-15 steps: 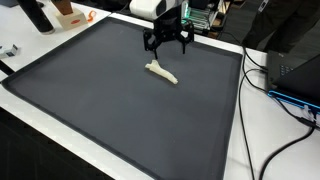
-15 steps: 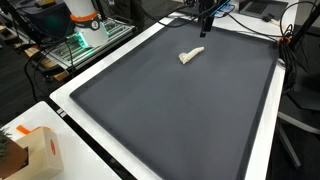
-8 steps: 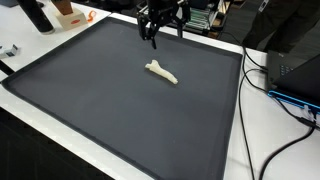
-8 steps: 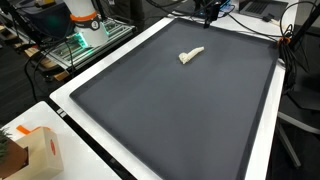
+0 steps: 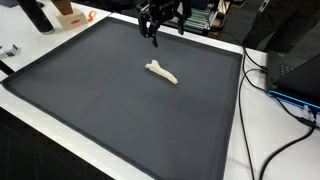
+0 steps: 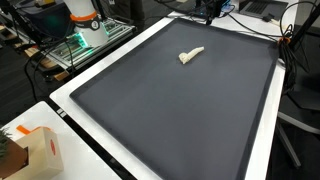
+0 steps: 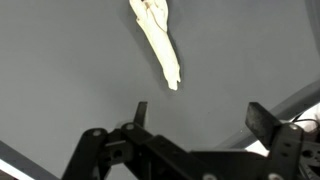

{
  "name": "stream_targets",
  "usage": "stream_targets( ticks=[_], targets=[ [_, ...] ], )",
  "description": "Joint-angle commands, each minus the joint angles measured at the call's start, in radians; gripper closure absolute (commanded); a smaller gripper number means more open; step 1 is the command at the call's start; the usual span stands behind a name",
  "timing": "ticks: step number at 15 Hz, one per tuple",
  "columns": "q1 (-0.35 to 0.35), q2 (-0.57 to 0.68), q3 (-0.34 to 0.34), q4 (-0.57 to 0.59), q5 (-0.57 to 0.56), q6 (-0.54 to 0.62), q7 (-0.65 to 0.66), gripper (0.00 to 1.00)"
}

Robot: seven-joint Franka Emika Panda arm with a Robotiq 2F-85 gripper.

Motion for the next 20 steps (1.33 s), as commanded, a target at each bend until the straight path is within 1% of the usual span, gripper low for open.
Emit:
stream_targets(
  ticks=[1,2,3,4,7,11,12,16,20],
  targets=[
    [0.009,0.0,-0.009,0.002,0.002,-0.002,-0.001,0.0],
    [0.0,0.016,-0.007,-0.017,0.012,0.019,-0.046,0.0],
    [0.002,0.024,-0.011,-0.031,-0.002,0.035,-0.05,0.0],
    [-0.003,0.029,-0.006,-0.054,0.014,0.075,-0.087,0.0],
    [-0.009,0.048,-0.002,-0.105,0.02,0.178,-0.126,0.0],
    [-0.032,0.068,0.023,-0.164,0.057,0.278,-0.25,0.0],
    [-0.038,0.074,0.03,-0.175,0.065,0.292,-0.285,0.0],
    [-0.044,0.097,0.035,-0.2,0.072,0.323,-0.359,0.0],
    [-0.039,0.126,0.032,-0.212,0.053,0.39,-0.374,0.0]
  ],
)
